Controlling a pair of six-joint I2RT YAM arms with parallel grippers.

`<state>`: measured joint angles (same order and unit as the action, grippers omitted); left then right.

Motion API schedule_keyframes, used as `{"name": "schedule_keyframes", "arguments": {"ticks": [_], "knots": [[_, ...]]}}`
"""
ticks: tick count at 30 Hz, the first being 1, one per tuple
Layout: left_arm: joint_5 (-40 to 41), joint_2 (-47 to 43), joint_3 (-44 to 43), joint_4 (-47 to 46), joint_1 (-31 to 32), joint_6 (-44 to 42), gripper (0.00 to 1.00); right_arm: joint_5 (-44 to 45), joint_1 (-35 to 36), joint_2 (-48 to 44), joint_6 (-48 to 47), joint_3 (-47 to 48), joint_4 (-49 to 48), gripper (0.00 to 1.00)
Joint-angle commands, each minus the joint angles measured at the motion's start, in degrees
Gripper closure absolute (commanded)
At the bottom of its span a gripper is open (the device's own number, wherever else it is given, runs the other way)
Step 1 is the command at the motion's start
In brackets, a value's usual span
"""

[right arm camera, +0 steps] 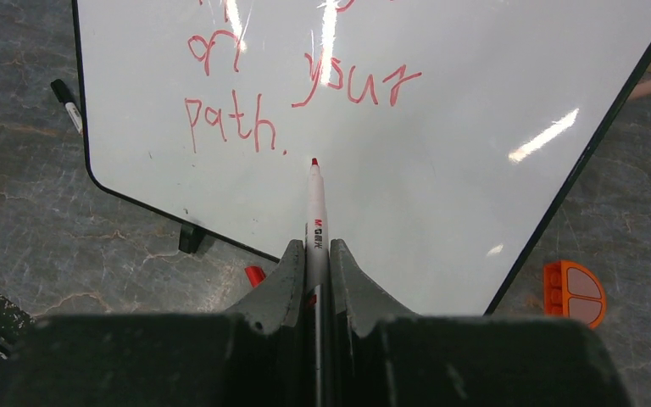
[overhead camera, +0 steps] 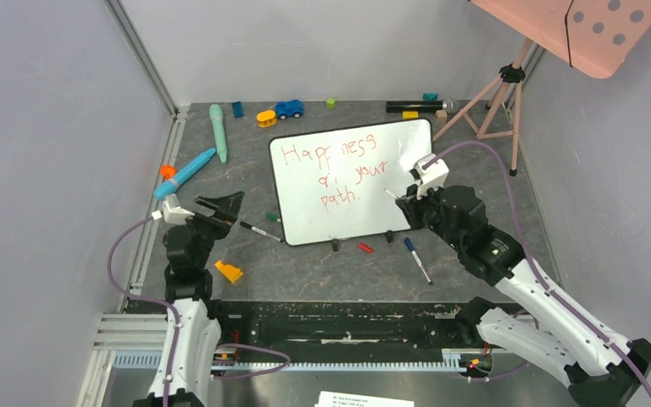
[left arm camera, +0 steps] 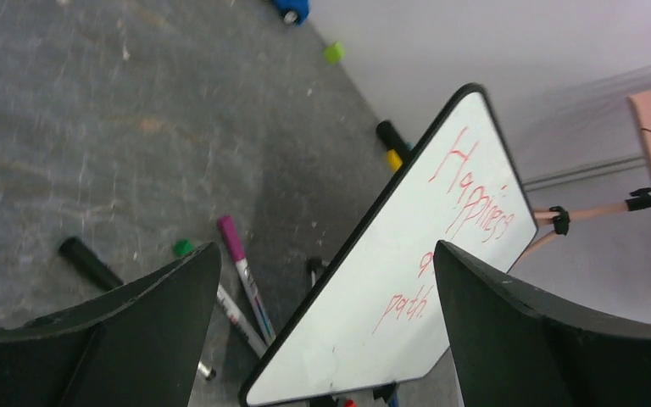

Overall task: Write a sentence on the whiteboard
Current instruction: Pick up the pen cap from the center of the board.

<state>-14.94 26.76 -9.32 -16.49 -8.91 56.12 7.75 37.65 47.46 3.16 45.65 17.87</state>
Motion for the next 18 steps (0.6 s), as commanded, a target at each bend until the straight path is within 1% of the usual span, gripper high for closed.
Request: {"name": "schedule_keyframes", "arguments": {"ticks": [1,4,5,8,10,13,16,17,18], "knots": [[-3.7,2.8,-12.4,18.1,0.6,-1.9,0.0,1.7,-0.1,-4.1,0.6,1.3,2.7,1.0],[-0.1,0.3,-17.5,31.9,3.5,-0.9,0.0,3.8,-0.1,-5.2,1.5,0.1,4.6,1.0],[3.0,-0.5,-19.4,38.1,5.5,-0.6,0.0,4.8,-0.1,-5.3,1.9,0.1,5.4,1.0],[8.9,-1.9,-22.7,49.2,12.6,0.7,0.0,7.7,-0.2,-5.2,3.7,0.1,7.8,1.0],[10.9,-2.1,-22.9,51.6,17.1,4.1,0.0,9.4,-0.2,-5.6,4.5,-0.6,8.4,1.0],[13.7,-0.5,-22.9,51.7,24.3,8.9,0.05,11.5,-0.2,-6.0,6.0,-2.1,8.8,1.0],[20.6,3.7,-24.7,51.4,33.5,12.0,0.07,13.5,-0.2,-6.7,7.8,-3.6,9.4,1.0],[23.1,5.0,-25.5,51.2,37.2,13.0,0.1,14.0,-0.2,-7.1,8.4,-4.2,9.4,1.0],[26.5,6.0,-26.1,51.1,40.5,14.1,0.11,14.6,-0.2,-7.6,8.8,-4.6,9.4,1.0]]}}
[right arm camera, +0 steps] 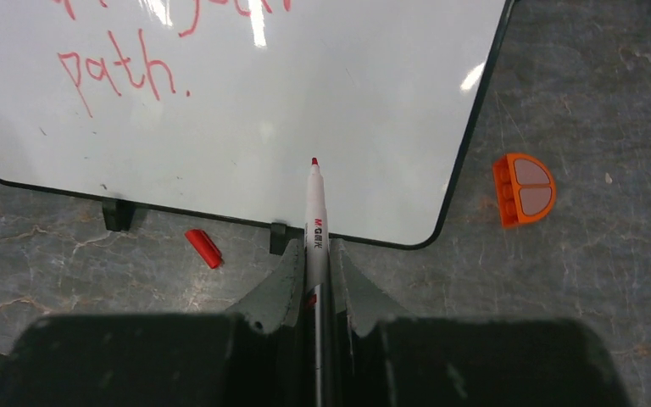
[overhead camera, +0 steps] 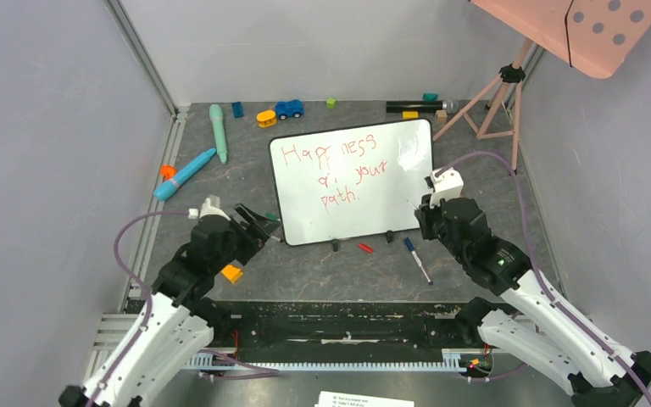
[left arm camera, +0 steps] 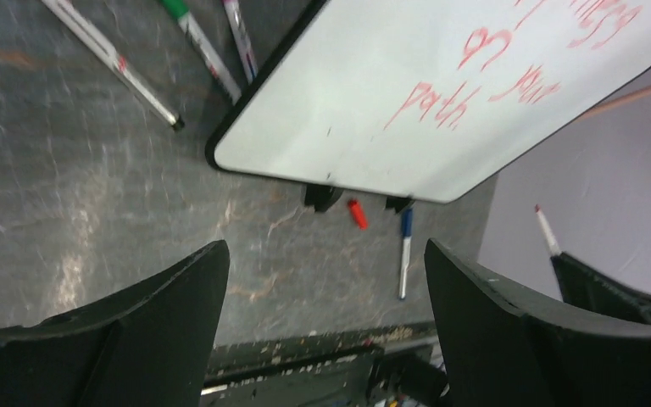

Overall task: Write a sentence on the whiteboard
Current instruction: Pick up the pen cap from the center of the board.

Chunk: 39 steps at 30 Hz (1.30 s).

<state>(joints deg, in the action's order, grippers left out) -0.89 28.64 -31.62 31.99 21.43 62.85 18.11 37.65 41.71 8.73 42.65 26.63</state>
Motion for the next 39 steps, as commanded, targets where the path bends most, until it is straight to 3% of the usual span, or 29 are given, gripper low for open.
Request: {"name": "schedule_keyframes", "arguments": {"ticks": [1,9,12,16,21,26,31,34,36,39], "knots": [[16.2,5.0,-4.0,2.3,14.5,9.8,0.1,4.7,-0.2,-2.4,3.6,-2.0,0.7,1.0],[37.7,25.0,-11.2,0.0,42.2,24.7,0.13,12.6,-0.2,-6.7,4.2,-2.3,3.7,1.0],[42.7,34.1,-14.8,-0.4,48.1,30.3,0.18,13.6,-0.2,-11.8,4.7,-2.7,2.3,1.0],[42.6,47.2,-22.1,-1.1,49.5,32.9,0.23,14.0,-0.2,-17.0,4.8,-4.1,0.0,1.0],[41.7,60.7,-31.3,-1.6,49.7,33.7,0.3,15.6,-0.1,-15.0,3.8,-2.1,3.0,1.0],[40.6,71.3,-40.6,6.5,49.7,39.8,0.42,16.1,-0.2,-16.4,3.4,-1.4,2.4,1.0],[40.7,78.2,-46.8,13.4,49.7,43.6,0.43,15.9,-0.2,-16.8,3.1,-1.6,1.7,1.0],[41.8,79.7,-47.7,14.4,49.7,45.2,0.5,16.0,-0.2,-16.9,3.3,-1.6,1.7,1.0],[42.6,80.5,-48.2,17.1,49.7,47.9,0.62,16.1,-0.2,-17.6,3.3,-1.7,1.5,1.0],[44.0,81.6,-48.5,18.0,49.7,49.2,0.64,16.4,-0.1,-18.7,3.2,-2.0,1.0,1.0]]}}
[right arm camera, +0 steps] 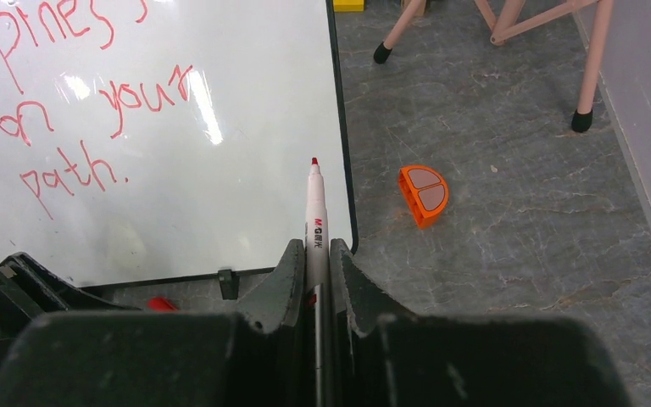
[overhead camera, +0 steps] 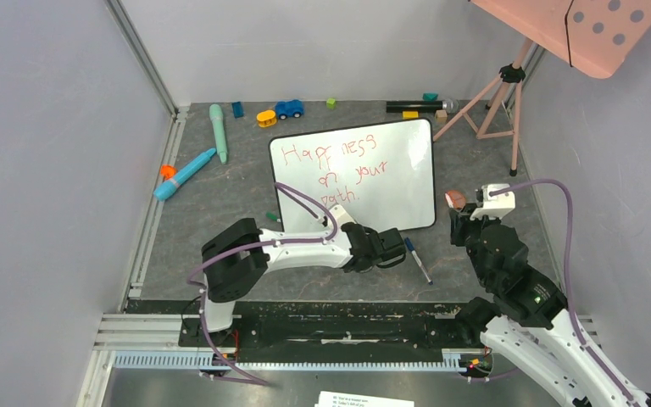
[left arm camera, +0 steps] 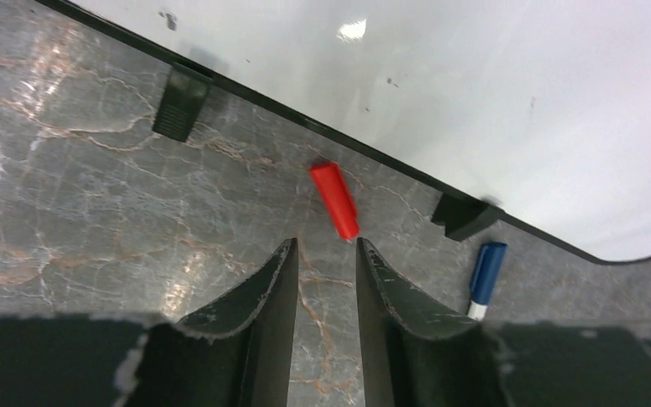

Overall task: Write a sentence on the whiteboard
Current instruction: Pick up the pen cap from the center of the board.

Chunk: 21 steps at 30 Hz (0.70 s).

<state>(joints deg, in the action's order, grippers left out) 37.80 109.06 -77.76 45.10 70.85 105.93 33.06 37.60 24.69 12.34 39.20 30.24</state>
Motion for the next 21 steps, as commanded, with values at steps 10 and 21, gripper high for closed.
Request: {"name": "schedule_keyframes", "arguments": {"ticks": [10,21], "knots": [[8.6,5.8,-6.0,6.8,0.3,7.4,0.56,0.8,-0.1,-2.6,-0.9,1.1,-2.7,1.0],[8.4,10.1,-9.4,8.9,0.2,8.2,0.55,0.5,-0.1,-3.5,-1.1,1.0,-2.7,1.0]]}}
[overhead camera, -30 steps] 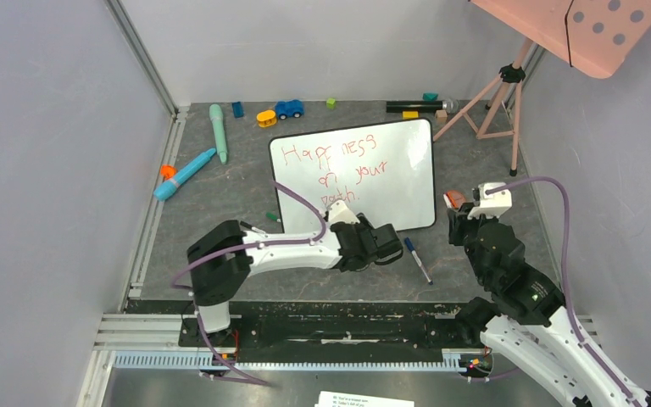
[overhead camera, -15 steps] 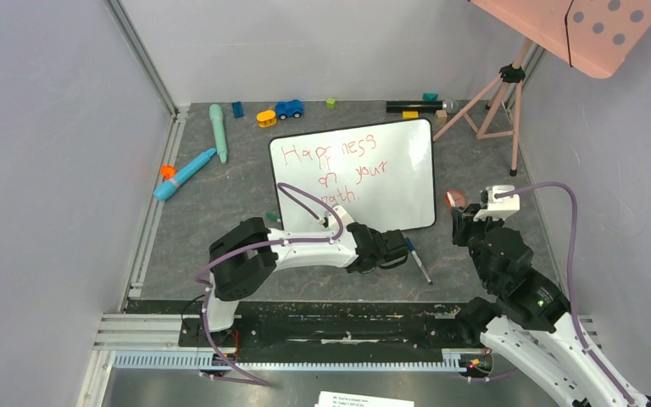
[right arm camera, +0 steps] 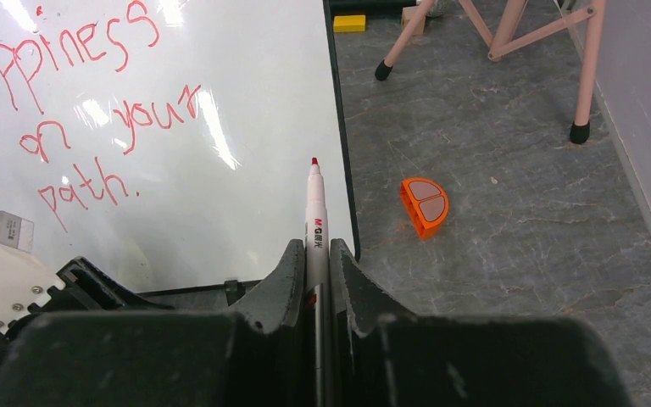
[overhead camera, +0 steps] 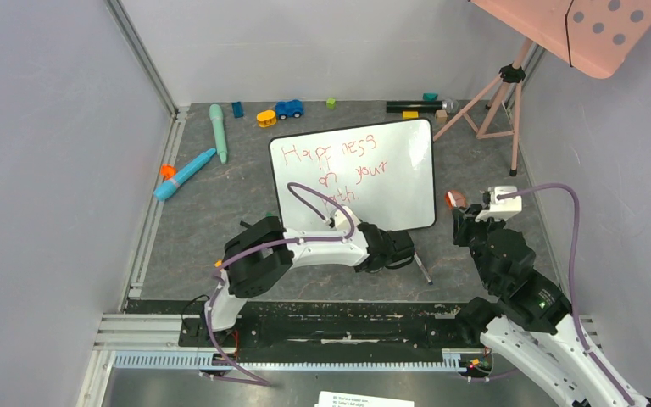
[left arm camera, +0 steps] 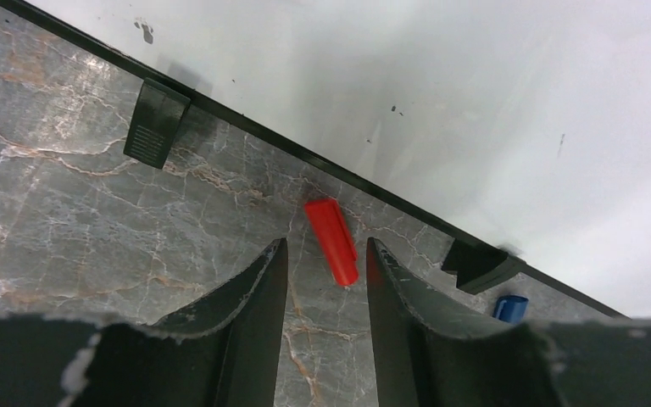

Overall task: Write a sentence on the whiteboard
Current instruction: Pick up the pen cap from the center of the board.

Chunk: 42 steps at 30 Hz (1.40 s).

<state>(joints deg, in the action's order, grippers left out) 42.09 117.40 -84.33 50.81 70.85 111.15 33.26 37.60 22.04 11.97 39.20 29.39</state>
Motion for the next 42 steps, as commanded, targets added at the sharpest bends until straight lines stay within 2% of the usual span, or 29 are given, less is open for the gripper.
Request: {"name": "schedule_keyframes", "arguments": {"ticks": [1,5,7,10,15,18,25,31,34,36,40,42], "knots": [[4.0,2.2,-3.1,3.6,0.3,3.3,0.55,0.2,-0.1,-0.9,-0.6,1.0,-1.9,1.0],[3.0,3.4,-2.7,5.0,0.3,4.8,0.56,0.1,-0.1,-1.1,-0.5,1.1,-1.9,1.0],[2.5,3.8,-2.3,5.0,0.3,5.1,0.63,-0.1,-0.1,-1.3,-0.4,1.1,-2.0,1.0],[2.5,3.6,-1.8,5.2,0.3,4.6,0.8,-0.2,-0.1,-1.9,-0.1,1.1,-2.0,1.0],[5.1,-0.5,1.7,5.6,1.7,6.4,0.98,-1.3,-0.1,-2.3,-0.6,1.4,-1.8,1.0],[5.6,-5.1,4.7,5.4,2.4,8.5,0.98,-3.2,0.0,-2.7,-1.9,1.3,-1.6,1.0],[4.6,-16.1,8.2,5.3,2.4,3.6,0.98,-11.9,-0.1,-3.4,-4.5,0.0,-0.7,1.0],[7.3,-29.0,15.1,4.8,2.4,-1.9,0.98,-27.5,-0.1,-5.3,-4.9,-5.6,-6.3,1.0],[9.2,-38.1,22.2,0.1,2.5,-8.2,0.98,-37.2,-0.1,-5.5,-4.2,-9.2,-12.4,1.0],[9.9,-46.8,28.6,-8.4,2.1,-19.1,0.98,-43.6,-0.1,-4.6,-3.7,-11.9,-17.7,1.0],[5.5,-62.7,40.1,-21.1,-2.5,-35.5,0.98,-46.1,0.0,-2.1,-0.7,-16.1,-25.5,1.0],[1.0,-70.2,45.0,-25.2,-8.2,-41.0,0.98,-46.9,-0.1,-0.3,0.8,-17.9,-29.7,1.0]]}}
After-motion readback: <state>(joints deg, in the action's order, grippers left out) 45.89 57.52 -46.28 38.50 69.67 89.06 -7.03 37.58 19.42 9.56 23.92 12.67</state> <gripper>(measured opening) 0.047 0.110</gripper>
